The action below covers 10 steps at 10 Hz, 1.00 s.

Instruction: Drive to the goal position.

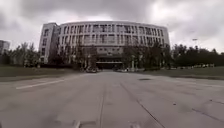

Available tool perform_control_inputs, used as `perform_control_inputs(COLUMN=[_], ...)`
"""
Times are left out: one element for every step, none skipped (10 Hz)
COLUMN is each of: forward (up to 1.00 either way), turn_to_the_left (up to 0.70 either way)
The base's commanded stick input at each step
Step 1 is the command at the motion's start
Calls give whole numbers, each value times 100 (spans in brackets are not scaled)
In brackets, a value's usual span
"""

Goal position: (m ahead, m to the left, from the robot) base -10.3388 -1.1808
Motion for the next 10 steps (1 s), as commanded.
perform_control_inputs(forward=[100, 100, 100, 100, 100, 100, 100, 100, 100, 100], turn_to_the_left=[0, 0, 0, 0, 0, 0, 0, 0, 0, 0])
